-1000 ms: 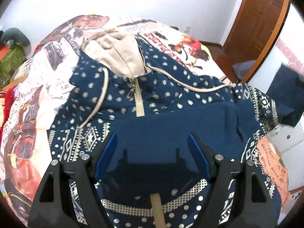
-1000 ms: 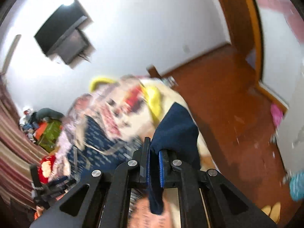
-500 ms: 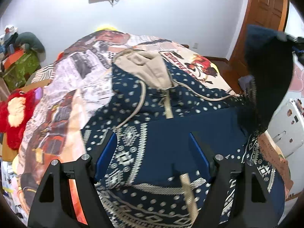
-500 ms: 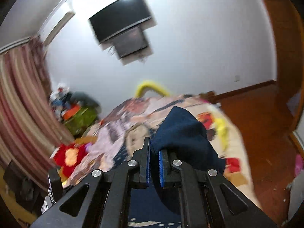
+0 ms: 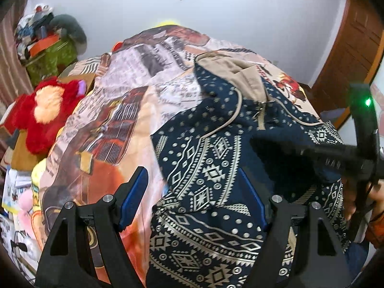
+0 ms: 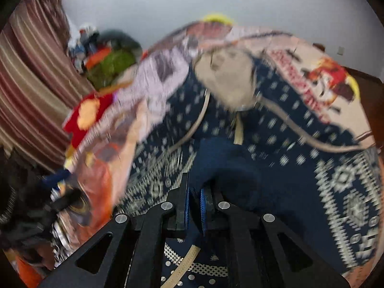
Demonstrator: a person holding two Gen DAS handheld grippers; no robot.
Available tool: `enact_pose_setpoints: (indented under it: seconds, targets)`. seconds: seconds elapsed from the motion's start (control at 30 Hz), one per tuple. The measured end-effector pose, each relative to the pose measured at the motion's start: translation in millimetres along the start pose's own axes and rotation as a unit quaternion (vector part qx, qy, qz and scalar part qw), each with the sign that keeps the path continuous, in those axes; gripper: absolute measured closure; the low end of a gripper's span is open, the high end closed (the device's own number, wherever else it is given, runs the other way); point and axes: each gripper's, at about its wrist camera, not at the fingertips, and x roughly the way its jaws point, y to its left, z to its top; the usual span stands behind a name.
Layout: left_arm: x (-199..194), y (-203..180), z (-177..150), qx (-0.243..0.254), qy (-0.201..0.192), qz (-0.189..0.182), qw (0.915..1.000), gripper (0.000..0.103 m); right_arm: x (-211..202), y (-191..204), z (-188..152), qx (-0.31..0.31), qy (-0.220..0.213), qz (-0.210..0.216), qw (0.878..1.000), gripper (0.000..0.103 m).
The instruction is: Fold large clothes
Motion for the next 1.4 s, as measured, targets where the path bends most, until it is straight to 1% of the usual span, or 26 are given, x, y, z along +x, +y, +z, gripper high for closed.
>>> enact_pose_setpoints:
  seconds: [0.13, 0.23, 0.33, 0.4, 0.47, 0.5, 0.53, 0.57, 0.6, 0.63, 0.7, 0.77, 0.9, 0.97, 1.07, 1.13, 1.17, 1.27, 1.3, 1.37, 1.4]
  targets:
    - [4.3, 4.1, -2.5, -0.011, 0.006, 0.000, 0.9999, 0.027, 19.8, 11.4, -10.3, -0.030, 0.034, -0.012, 0.999, 0.097]
    - [4.6, 1.9, -2.5, -0.015, 0.005, -0.004, 0.9999, 0.027, 24.3, 13.5, -14.7, -0.035, 0.051, -0.013, 0.998, 0.097]
    - [2.2, -4.6, 0.3, -0.009, 0.002, -0.004, 0.9999, 0.027, 18.2, 10.8, -14.6, -0.023, 0.063, -0.005, 0.998, 0.097]
    - [-0.2, -10.1, 2.2, -0.004, -0.002, -0.004, 1.0000, 0.027, 9.0, 8.4, -14.1, -0.019, 0.061, 0.000, 0.998, 0.097]
    - [-3.0, -17.2, 5.5, 0.004, -0.006, -0.004, 1.0000, 0.027, -2.7, 6.9, -13.4, -0.021, 0.053, 0.001, 0.998, 0.093]
    - [-4.3, -20.8, 6.9, 0.006, -0.007, -0.005, 0.9999, 0.027, -9.0, 6.0, -13.2, -0.023, 0.047, 0.001, 0.999, 0.086]
    - [-5.9, -26.0, 8.7, 0.009, -0.009, -0.007, 0.9999, 0.027, -17.8, 4.2, -13.7, -0.025, 0.038, 0.002, 0.999, 0.073]
    - [-7.1, -30.0, 9.8, 0.011, -0.011, -0.009, 0.9998, 0.027, -26.5, 2.2, -14.3, -0.027, 0.027, 0.002, 0.999, 0.064]
    - [-7.9, -36.0, 11.4, 0.015, -0.012, -0.013, 0.9997, 0.027, -37.3, -0.3, -15.3, -0.029, 0.009, 0.000, 1.000, 0.046]
    - [-7.7, -39.9, 12.1, 0.019, -0.012, -0.015, 0.9996, 0.027, -51.1, -3.5, -17.1, -0.035, -0.018, -0.006, 0.999, 0.037]
    - [-5.5, -53.5, 14.9, 0.031, -0.010, -0.024, 0.9992, 0.027, -74.0, -10.2, -19.9, -0.053, -0.053, -0.031, 0.997, 0.035]
    - [1.2, -69.4, 16.8, 0.043, -0.002, -0.034, 0.9985, 0.027, -89.2, -16.9, -21.6, -0.068, -0.069, -0.053, 0.994, 0.034]
    - [26.9, -106.0, 14.5, 0.072, 0.032, -0.062, 0.9949, 0.027, -118.9, -39.9, -29.6, -0.094, -0.104, -0.117, 0.983, 0.025]
    - [44.5, -129.1, 9.9, 0.099, 0.050, -0.070, 0.9914, 0.027, -129.8, -52.7, -36.0, -0.110, -0.112, -0.148, 0.976, 0.024]
    - [72.7, -162.8, 1.7, 0.145, 0.075, -0.062, 0.9846, 0.027, -138.2, -74.7, -47.5, -0.125, -0.113, -0.192, 0.967, 0.022]
    - [90.9, -180.1, -3.8, 0.175, 0.085, -0.044, 0.9799, 0.027, -139.3, -89.6, -55.6, -0.127, -0.108, -0.211, 0.963, 0.022]
    - [101.4, -188.9, -6.7, 0.192, 0.089, -0.026, 0.9771, 0.027, -139.3, -96.0, -59.0, -0.124, -0.104, -0.218, 0.962, 0.022]
    - [124.3, -205.8, -13.0, 0.230, 0.093, 0.009, 0.9688, 0.027, -137.6, -120.0, -68.2, -0.101, -0.094, -0.230, 0.963, 0.022]
    - [129.0, -209.8, -13.7, 0.238, 0.089, 0.014, 0.9672, 0.027, -136.6, -127.5, -71.8, -0.092, -0.089, -0.229, 0.965, 0.022]
    - [129.4, -212.6, -10.7, 0.243, 0.074, 0.017, 0.9672, 0.027, -135.3, -140.9, -77.9, -0.077, -0.078, -0.231, 0.967, 0.022]
    - [129.6, -213.8, -8.8, 0.245, 0.069, 0.016, 0.9670, 0.035, -133.8, -149.4, -80.6, -0.068, -0.069, -0.230, 0.968, 0.022]
